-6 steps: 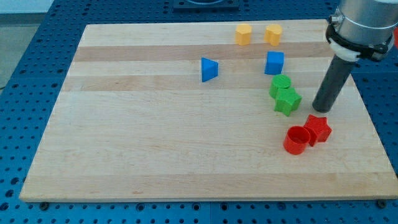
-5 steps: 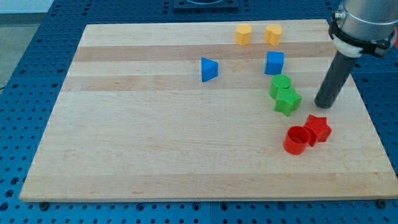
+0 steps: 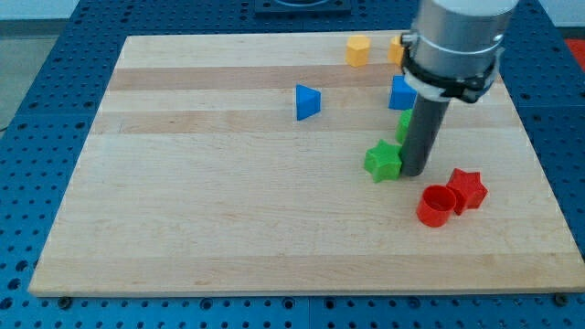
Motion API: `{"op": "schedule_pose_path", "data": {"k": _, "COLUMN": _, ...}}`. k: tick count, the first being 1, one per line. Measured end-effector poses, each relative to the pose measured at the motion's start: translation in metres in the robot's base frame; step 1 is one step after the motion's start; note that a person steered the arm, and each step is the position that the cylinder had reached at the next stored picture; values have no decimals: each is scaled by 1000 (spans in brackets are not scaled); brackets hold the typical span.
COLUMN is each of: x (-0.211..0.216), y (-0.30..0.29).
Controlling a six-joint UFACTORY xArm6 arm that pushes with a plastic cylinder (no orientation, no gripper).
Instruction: Place the green star and the red star diagonal to each other
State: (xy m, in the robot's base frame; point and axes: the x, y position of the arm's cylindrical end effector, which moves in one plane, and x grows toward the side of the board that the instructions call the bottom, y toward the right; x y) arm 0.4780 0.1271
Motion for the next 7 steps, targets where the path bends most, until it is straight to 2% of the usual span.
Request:
{"op": "schedule_pose_path", "data": {"k": 1, "x": -2, "y": 31}}
{"op": "schedule_pose_path", "data": {"k": 2, "x": -5, "y": 97}}
{"op": "schedule_pose_path", "data": {"k": 3, "x": 17, "y": 139}}
{"op": "schedule_pose_path", "data": {"k": 4, "x": 50, "y": 101}}
{"op": "schedule_pose_path", "data": {"k": 5, "x": 69, "y": 15}}
{"op": "schedule_pose_path", "data": {"k": 6, "x": 68, "y": -58}}
{"op": "schedule_pose_path", "data": {"k": 7, "x": 94, "y": -4}}
